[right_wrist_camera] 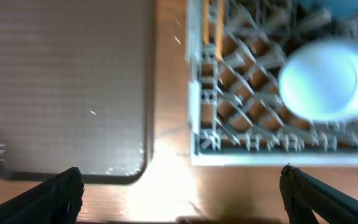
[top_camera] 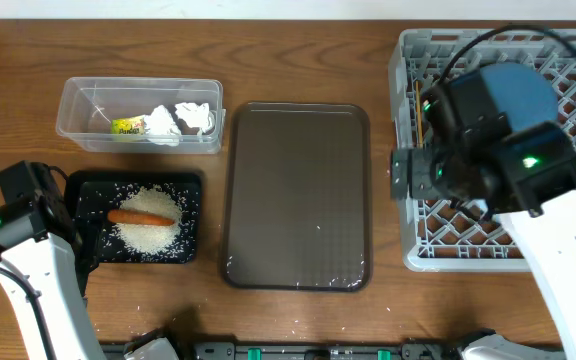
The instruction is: Sort waste into correct bins and load items into the dishwasher rack
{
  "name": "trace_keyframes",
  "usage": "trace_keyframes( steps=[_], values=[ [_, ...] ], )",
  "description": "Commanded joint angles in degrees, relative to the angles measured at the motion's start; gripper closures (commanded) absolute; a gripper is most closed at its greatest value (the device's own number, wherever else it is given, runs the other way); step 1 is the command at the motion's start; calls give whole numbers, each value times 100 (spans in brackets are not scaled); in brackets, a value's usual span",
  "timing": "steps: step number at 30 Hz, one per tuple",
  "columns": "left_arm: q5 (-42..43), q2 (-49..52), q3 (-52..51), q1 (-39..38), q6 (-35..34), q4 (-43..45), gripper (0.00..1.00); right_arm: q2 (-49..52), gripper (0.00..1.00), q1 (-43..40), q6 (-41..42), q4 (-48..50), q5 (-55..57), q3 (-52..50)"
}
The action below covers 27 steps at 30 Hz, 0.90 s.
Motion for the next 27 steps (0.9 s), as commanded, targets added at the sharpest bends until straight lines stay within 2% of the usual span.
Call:
trace_keyframes(
  steps=[1,17,21,27],
  values=[
    [-35,31,4,35,7,-35,2,-343,1,59,599,-111,595,-262],
    [-33,31,4,35,7,-35,2,-4044,1,57,785,-133,643,-1792],
    [-35,31,4,35,7,-35,2,-4468,1,57,866,-140,452,-1803],
    [-33,31,4,35,7,-35,2,-4581,1,57,863,-358,428,-1803]
  ],
)
